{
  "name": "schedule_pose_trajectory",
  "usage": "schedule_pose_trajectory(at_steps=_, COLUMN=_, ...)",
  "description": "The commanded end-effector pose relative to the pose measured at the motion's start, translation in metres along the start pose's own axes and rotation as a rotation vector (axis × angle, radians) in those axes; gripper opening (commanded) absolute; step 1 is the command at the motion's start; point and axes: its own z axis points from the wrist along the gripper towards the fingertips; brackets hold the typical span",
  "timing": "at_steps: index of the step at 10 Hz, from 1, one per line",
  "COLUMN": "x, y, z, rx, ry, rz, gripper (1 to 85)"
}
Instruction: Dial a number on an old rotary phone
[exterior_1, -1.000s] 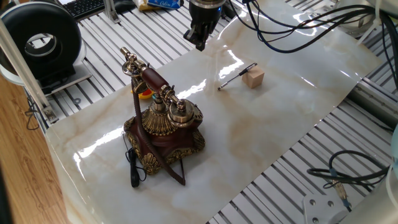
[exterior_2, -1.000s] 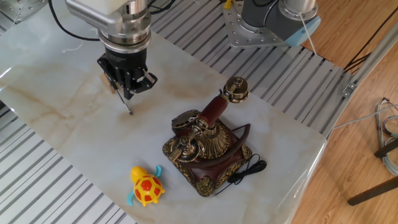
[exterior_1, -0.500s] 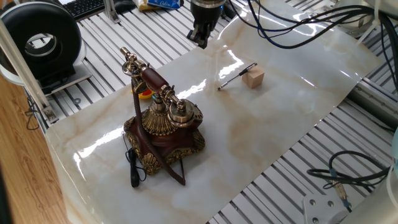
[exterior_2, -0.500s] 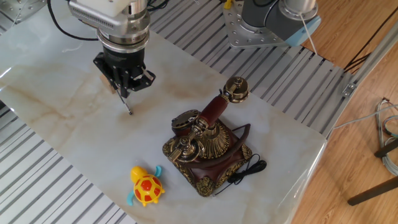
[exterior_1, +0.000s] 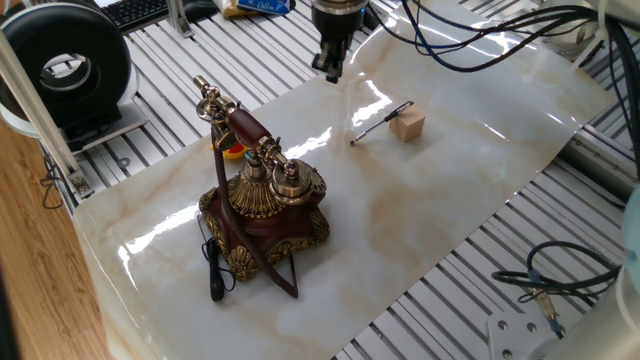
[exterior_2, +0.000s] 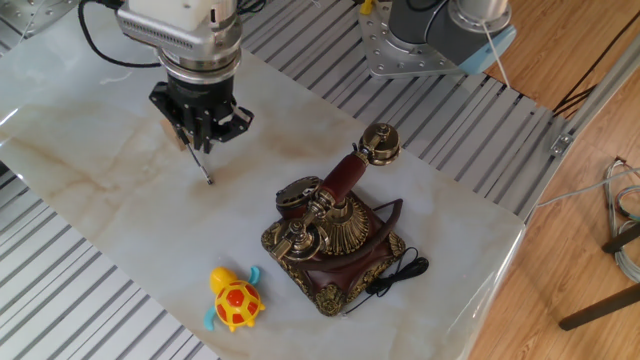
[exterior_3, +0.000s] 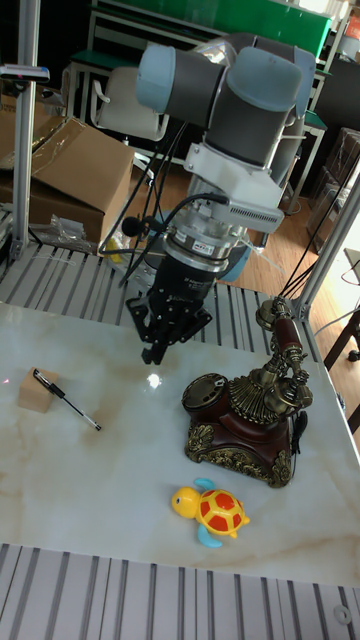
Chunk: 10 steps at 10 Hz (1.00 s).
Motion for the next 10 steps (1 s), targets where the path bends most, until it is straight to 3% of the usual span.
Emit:
schedule_pose_trajectory(at_steps=1, x=0.022, y=-0.014, z=0.033, rx=-0.024, ry=0.043, rz=-0.094, gripper=20.0)
schedule_pose_trajectory(at_steps=2, x=0.021, y=-0.013, z=0.038, rx=-0.033, ry=0.03, rz=-0.112, gripper=20.3)
schedule_pose_trajectory(at_steps=3, x=0.017, y=-0.02, z=0.038, rx=-0.004, ry=0.018, rz=-0.133, gripper=22.0)
schedule_pose_trajectory(at_steps=4, x=0.029, y=-0.037, z=0.037, rx=0.058, ry=0.069, rz=-0.15, gripper=22.0)
schedule_pose_trajectory(at_steps=5, x=0.04, y=-0.03, z=0.037, rx=0.029, ry=0.11, rz=-0.118, gripper=21.7)
schedule_pose_trajectory(at_steps=7, x=0.05, y=-0.021, z=0.033, rx=0.009, ry=0.151, rz=-0.219, gripper=22.7)
schedule_pose_trajectory(at_steps=8, x=0.058, y=-0.024, z=0.055, rx=-0.005, ry=0.151, rz=-0.262, gripper=23.3)
schedule_pose_trajectory(at_steps=9, x=0.064, y=-0.03, z=0.08, rx=-0.016, ry=0.142, rz=-0.303, gripper=34.3)
schedule_pose_trajectory(at_steps=10, x=0.061, y=-0.026, z=0.081, rx=-0.03, ry=0.125, rz=-0.345, gripper=47.3)
